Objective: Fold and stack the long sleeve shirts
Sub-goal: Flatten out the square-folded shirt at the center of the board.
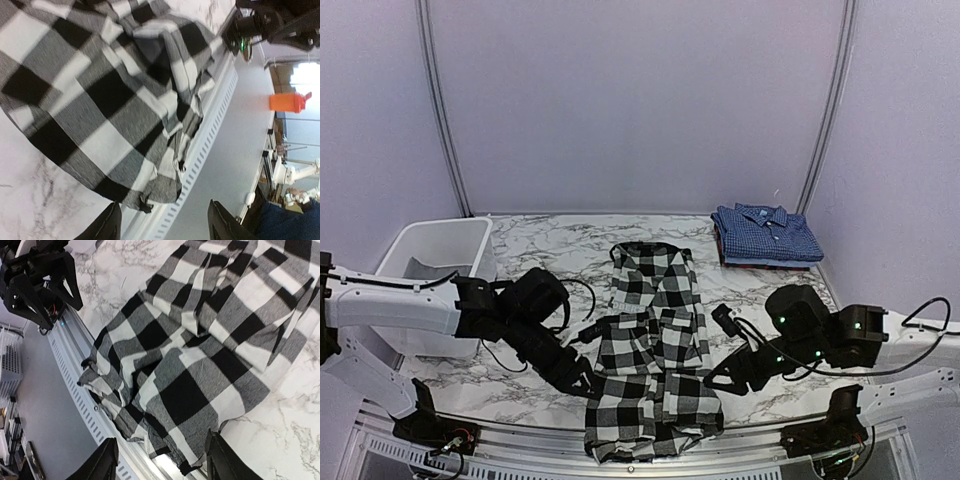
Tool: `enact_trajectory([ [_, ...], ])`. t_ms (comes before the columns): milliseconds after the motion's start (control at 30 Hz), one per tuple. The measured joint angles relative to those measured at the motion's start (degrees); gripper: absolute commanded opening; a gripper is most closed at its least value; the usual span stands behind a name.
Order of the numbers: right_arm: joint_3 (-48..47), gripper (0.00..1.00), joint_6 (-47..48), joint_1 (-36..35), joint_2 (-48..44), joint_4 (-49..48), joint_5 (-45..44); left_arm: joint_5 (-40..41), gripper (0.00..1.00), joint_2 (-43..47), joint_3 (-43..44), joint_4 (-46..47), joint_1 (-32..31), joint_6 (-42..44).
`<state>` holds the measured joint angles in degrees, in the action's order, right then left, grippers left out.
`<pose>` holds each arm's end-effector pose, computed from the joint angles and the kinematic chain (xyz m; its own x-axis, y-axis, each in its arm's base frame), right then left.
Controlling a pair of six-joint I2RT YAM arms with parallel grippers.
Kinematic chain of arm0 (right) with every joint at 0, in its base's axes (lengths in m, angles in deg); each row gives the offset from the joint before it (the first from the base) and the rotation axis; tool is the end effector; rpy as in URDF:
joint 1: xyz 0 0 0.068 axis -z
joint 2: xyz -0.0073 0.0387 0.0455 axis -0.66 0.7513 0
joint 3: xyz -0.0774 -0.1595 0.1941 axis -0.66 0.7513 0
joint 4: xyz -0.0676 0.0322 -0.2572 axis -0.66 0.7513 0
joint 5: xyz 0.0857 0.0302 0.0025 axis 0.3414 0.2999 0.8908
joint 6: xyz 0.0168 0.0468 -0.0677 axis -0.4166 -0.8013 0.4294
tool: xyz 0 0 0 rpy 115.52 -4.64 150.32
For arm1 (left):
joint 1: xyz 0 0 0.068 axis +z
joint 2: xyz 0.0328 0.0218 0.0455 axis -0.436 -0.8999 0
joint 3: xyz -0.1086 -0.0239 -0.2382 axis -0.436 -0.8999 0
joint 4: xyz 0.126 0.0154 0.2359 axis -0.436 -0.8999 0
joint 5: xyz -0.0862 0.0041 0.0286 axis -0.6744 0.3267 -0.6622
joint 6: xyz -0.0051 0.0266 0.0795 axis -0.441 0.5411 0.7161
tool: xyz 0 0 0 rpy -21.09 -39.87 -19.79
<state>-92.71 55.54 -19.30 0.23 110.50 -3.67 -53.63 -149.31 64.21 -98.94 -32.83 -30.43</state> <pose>0.0899 0.1996 0.1873 -0.7683 -0.3779 -0.5166 -0.6318 0.5772 0.5174 0.1178 -0.2778 0.1710 -0.7498 0.5649 -0.3444 0.6109 0.3912 -0.6883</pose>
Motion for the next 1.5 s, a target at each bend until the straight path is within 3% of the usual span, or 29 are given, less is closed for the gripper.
enact_trajectory([
  [233, -8.96, 0.57, -0.17, 1.22, 10.80, -1.31, -12.63, 17.11, 0.61, -7.02, 12.81, -0.85, 4.66, -0.61],
  [533, -11.76, 0.53, 0.24, 12.22, 28.87, -8.70, -19.28, 33.79, 0.54, -24.92, 22.56, -1.68, 8.22, -2.73],
  [767, -17.73, 0.51, 0.61, 12.90, 38.42, -14.08, -20.98, 40.50, 0.50, -30.73, 28.06, -1.66, 8.24, -4.13],
  [1100, -20.02, 0.53, 1.03, 13.22, 43.98, -15.15, -23.21, 41.77, 0.49, -34.93, 29.77, -1.70, 8.50, -5.60],
  [1200, -20.65, 0.52, 1.40, 13.27, 45.70, -15.15, -23.67, 41.77, 0.43, -35.30, 29.88, -1.68, 8.50, -6.05],
  [1400, -21.84, 0.46, 1.53, 13.27, 48.74, -15.17, -24.22, 41.48, 0.18, -36.28, 30.49, -1.38, 8.50, -6.91],
  [1500, -21.92, 0.40, 1.64, 13.27, 48.78, -15.15, -24.63, 41.51, 0.10, -36.28, 30.49, -1.25, 8.50, -7.04],
])
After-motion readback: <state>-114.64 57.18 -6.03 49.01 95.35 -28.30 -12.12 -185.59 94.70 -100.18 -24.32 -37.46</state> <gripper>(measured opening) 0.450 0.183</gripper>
